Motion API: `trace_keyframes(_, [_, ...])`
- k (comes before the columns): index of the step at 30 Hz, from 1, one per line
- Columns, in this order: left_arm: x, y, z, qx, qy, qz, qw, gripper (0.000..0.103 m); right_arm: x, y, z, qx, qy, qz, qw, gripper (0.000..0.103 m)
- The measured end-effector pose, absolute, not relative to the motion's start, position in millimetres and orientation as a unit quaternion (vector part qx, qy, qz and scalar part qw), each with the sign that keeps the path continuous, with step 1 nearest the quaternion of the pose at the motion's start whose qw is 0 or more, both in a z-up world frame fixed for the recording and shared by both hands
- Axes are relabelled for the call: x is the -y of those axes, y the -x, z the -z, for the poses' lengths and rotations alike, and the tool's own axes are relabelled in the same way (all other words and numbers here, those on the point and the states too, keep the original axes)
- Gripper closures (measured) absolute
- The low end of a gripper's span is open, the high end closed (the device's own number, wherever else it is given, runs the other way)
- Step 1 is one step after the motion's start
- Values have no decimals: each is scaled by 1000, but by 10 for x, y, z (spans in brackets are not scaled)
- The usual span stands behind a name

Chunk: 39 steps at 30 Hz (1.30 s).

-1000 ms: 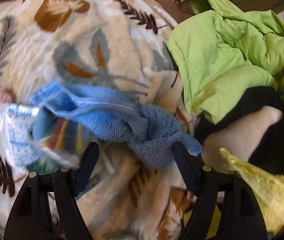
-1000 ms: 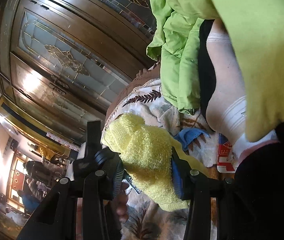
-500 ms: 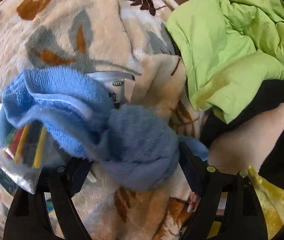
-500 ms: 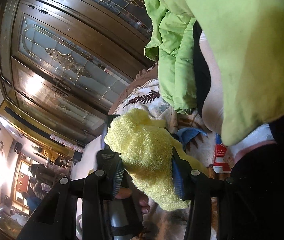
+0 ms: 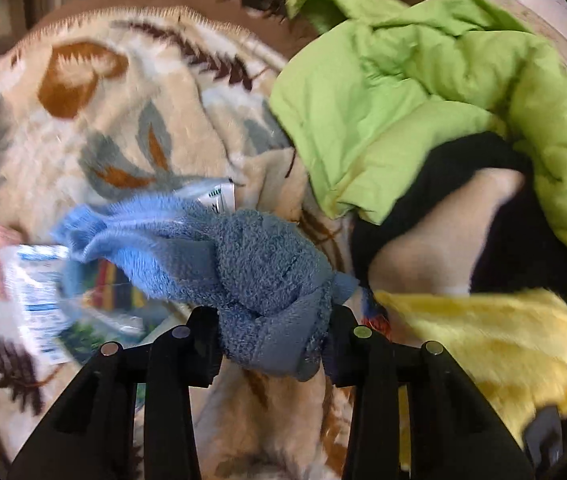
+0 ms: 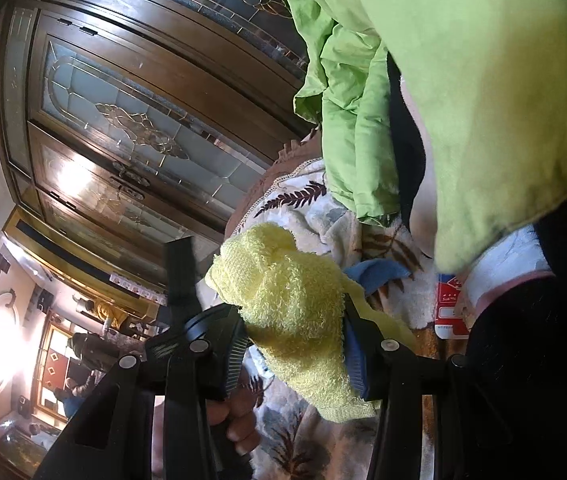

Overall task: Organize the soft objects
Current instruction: 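Grasp the blue towel with left gripper while right grasps the yellow towel, then carry both towels into the tray and open both grippers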

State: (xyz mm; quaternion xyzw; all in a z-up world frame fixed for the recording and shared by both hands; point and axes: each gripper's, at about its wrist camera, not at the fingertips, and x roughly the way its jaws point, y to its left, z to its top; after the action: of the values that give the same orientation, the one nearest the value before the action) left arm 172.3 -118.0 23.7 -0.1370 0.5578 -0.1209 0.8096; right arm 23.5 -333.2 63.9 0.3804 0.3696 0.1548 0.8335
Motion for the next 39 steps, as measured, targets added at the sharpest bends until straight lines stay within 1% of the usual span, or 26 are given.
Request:
trace_keyframes(4, [939,-1558,-523,-540,114,118,825,67,3222,-220,-703,-370,-383,-167,830,58])
trace_keyframes(10, [403,-1387,-671,-539,100,115,829,67,2890,-228,-786,-380,-388,-200,815,58])
trace_keyframes(12, [116,-1238,-770,-536,97,110,832,67,2714,-245,-799,-387,-390,-217,807,58])
trace_keyframes(18, [-693,-822,-976,-526,90,86,841,67,1959,-277,-860,-408,-391,-288,773,58])
trace_keyframes(25, [-1522,-412,-1107,-528,56,32,847,66,930,-329,-797,-445,-407,-376,704,58])
trace_keyframes(30, [-1866,-388,-996,-549,18,0,835,66,290,-516,-592,-468,-444,-406,648,58])
trace_keyframes(33, [-2033,-486,-885,-565,-2,-12,825,66,8,-663,-366,-472,-477,-398,625,58])
trace_keyframes(37, [-2154,-731,-596,-595,-15,-16,803,66,-181,-856,15,-490,-498,-352,623,57])
trace_keyframes(39, [-2163,-851,-445,-605,-16,-9,796,66,-262,-945,196,-508,-488,-325,631,57])
